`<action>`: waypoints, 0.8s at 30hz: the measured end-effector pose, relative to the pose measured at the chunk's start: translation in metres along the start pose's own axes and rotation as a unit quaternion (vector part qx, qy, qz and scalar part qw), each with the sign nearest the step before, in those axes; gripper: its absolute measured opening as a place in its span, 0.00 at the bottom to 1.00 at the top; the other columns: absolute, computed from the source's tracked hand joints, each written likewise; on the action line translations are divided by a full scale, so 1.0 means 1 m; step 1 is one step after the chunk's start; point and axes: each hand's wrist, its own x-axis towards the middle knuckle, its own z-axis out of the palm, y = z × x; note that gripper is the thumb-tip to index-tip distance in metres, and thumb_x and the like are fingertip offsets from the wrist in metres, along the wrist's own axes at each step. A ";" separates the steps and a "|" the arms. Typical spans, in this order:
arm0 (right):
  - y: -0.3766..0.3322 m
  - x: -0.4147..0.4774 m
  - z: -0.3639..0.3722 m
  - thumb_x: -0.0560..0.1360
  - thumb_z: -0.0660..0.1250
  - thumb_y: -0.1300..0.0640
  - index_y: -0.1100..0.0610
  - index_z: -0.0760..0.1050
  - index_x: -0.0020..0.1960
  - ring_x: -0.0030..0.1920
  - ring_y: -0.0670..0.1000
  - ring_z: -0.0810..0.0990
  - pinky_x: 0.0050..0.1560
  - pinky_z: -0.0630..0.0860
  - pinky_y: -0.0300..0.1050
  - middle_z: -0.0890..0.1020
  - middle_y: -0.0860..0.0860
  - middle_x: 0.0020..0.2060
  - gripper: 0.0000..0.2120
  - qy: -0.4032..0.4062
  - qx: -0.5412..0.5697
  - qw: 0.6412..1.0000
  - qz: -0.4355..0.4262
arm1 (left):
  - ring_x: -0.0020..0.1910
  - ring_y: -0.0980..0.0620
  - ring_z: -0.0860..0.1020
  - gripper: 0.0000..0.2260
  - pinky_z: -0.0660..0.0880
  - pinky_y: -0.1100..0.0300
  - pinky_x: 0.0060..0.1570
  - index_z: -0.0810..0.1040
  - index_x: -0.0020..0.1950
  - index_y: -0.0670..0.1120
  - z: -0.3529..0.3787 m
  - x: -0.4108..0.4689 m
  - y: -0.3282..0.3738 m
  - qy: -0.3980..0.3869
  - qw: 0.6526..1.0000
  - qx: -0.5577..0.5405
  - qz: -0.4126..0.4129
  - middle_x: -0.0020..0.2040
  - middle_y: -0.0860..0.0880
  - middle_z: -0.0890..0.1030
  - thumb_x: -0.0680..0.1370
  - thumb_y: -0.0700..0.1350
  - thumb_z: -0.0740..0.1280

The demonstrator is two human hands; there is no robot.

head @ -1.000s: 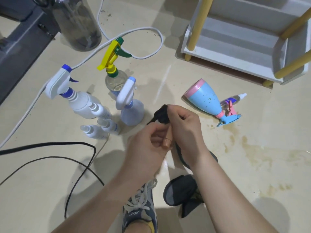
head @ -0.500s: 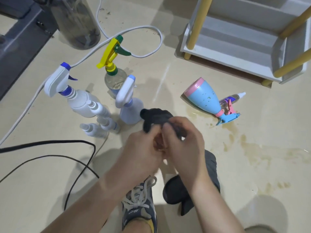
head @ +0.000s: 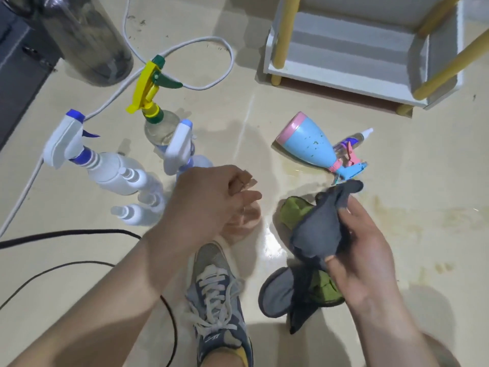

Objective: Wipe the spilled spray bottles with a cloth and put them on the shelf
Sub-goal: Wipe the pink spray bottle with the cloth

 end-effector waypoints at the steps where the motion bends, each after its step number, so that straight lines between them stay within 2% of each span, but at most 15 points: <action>1: 0.013 -0.005 0.006 0.81 0.58 0.64 0.57 0.75 0.67 0.60 0.57 0.80 0.62 0.76 0.53 0.82 0.56 0.60 0.17 0.004 -0.031 1.000 -0.003 | 0.33 0.66 0.74 0.10 0.65 0.73 0.36 0.74 0.35 0.59 0.000 -0.002 -0.001 -0.001 0.999 -0.036 -0.015 0.31 0.59 0.77 0.72 0.59 0.71; 3: 0.043 -0.017 0.027 0.79 0.61 0.65 0.53 0.76 0.65 0.61 0.54 0.79 0.63 0.74 0.50 0.81 0.52 0.60 0.17 -0.008 -0.132 0.991 -0.022 | 0.39 0.67 0.78 0.09 0.73 0.65 0.45 0.81 0.43 0.58 0.003 -0.009 -0.004 -0.005 0.992 -0.122 -0.042 0.39 0.60 0.83 0.72 0.62 0.70; 5: 0.068 -0.024 0.048 0.76 0.63 0.61 0.48 0.75 0.66 0.63 0.49 0.77 0.65 0.73 0.48 0.79 0.47 0.63 0.20 -0.047 -0.229 0.971 -0.043 | 0.48 0.67 0.79 0.14 0.74 0.64 0.50 0.82 0.53 0.58 0.003 -0.020 -0.006 -0.004 0.991 -0.126 -0.042 0.48 0.63 0.83 0.75 0.64 0.67; 8: 0.082 -0.022 0.065 0.68 0.60 0.58 0.45 0.76 0.65 0.61 0.51 0.78 0.63 0.75 0.54 0.78 0.52 0.62 0.26 -0.111 -0.302 0.945 -0.058 | 0.45 0.65 0.79 0.08 0.72 0.72 0.42 0.80 0.58 0.59 0.012 -0.036 -0.010 0.014 0.996 -0.088 0.019 0.43 0.63 0.82 0.81 0.51 0.63; 10: 0.073 -0.010 0.069 0.67 0.59 0.62 0.50 0.79 0.57 0.52 0.51 0.79 0.54 0.77 0.48 0.79 0.56 0.54 0.21 -0.148 -0.337 0.928 -0.062 | 0.42 0.65 0.77 0.11 0.69 0.73 0.40 0.78 0.61 0.57 0.020 -0.040 -0.014 0.051 0.996 -0.043 0.055 0.40 0.63 0.78 0.82 0.46 0.62; 12: 0.058 0.003 0.077 0.68 0.59 0.65 0.56 0.80 0.49 0.41 0.50 0.77 0.41 0.74 0.43 0.79 0.55 0.42 0.15 -0.160 -0.396 0.904 -0.034 | 0.41 0.62 0.74 0.11 0.66 0.73 0.40 0.78 0.61 0.54 0.024 -0.037 -0.018 0.075 0.995 -0.020 0.067 0.40 0.60 0.76 0.82 0.46 0.61; 13: 0.054 0.010 0.082 0.68 0.60 0.63 0.54 0.80 0.48 0.41 0.51 0.77 0.41 0.75 0.45 0.80 0.54 0.42 0.14 -0.163 -0.431 0.887 -0.015 | 0.40 0.60 0.73 0.11 0.66 0.72 0.39 0.78 0.61 0.53 0.025 -0.035 -0.019 0.083 0.994 -0.015 0.067 0.40 0.58 0.75 0.81 0.47 0.60; 15: 0.050 0.012 0.088 0.66 0.59 0.56 0.47 0.80 0.49 0.49 0.57 0.79 0.50 0.77 0.53 0.80 0.55 0.48 0.16 -0.176 -0.475 0.862 0.003 | 0.39 0.58 0.72 0.11 0.65 0.70 0.38 0.79 0.59 0.53 0.028 -0.033 -0.021 0.093 0.994 -0.013 0.059 0.38 0.56 0.74 0.81 0.49 0.59; 17: 0.057 0.004 0.085 0.66 0.57 0.57 0.45 0.79 0.49 0.50 0.58 0.76 0.50 0.74 0.50 0.79 0.57 0.49 0.17 -0.153 -0.457 0.875 -0.037 | 0.39 0.57 0.73 0.12 0.67 0.67 0.37 0.78 0.60 0.55 0.028 -0.032 -0.018 0.105 0.993 -0.019 0.048 0.38 0.56 0.75 0.82 0.51 0.58; 19: 0.060 -0.015 0.076 0.70 0.59 0.65 0.44 0.80 0.51 0.50 0.57 0.79 0.49 0.76 0.45 0.82 0.56 0.50 0.20 -0.124 -0.364 0.919 -0.084 | 0.40 0.57 0.75 0.12 0.70 0.64 0.39 0.78 0.62 0.58 0.028 -0.030 -0.017 0.113 0.993 -0.030 0.032 0.39 0.56 0.78 0.82 0.53 0.58; 21: 0.062 -0.032 0.066 0.75 0.64 0.70 0.47 0.78 0.61 0.55 0.48 0.83 0.56 0.79 0.41 0.84 0.50 0.55 0.23 -0.098 -0.202 0.971 -0.084 | 0.41 0.54 0.77 0.13 0.74 0.57 0.41 0.79 0.60 0.57 0.029 -0.030 -0.017 0.104 0.994 -0.037 0.022 0.39 0.54 0.79 0.81 0.54 0.58; 22: 0.063 -0.033 0.064 0.76 0.65 0.71 0.51 0.76 0.64 0.56 0.47 0.83 0.56 0.79 0.41 0.84 0.50 0.56 0.22 -0.076 -0.130 0.986 -0.072 | 0.42 0.53 0.78 0.13 0.74 0.54 0.41 0.79 0.60 0.56 0.030 -0.031 -0.016 0.098 0.994 -0.041 0.023 0.40 0.53 0.80 0.81 0.54 0.58; 24: 0.061 -0.023 0.068 0.77 0.65 0.71 0.55 0.78 0.63 0.54 0.49 0.84 0.53 0.80 0.40 0.86 0.52 0.53 0.18 -0.048 -0.081 0.994 -0.056 | 0.43 0.51 0.78 0.12 0.74 0.52 0.41 0.77 0.59 0.52 0.032 -0.033 -0.010 0.091 0.995 -0.025 0.036 0.43 0.53 0.80 0.82 0.53 0.57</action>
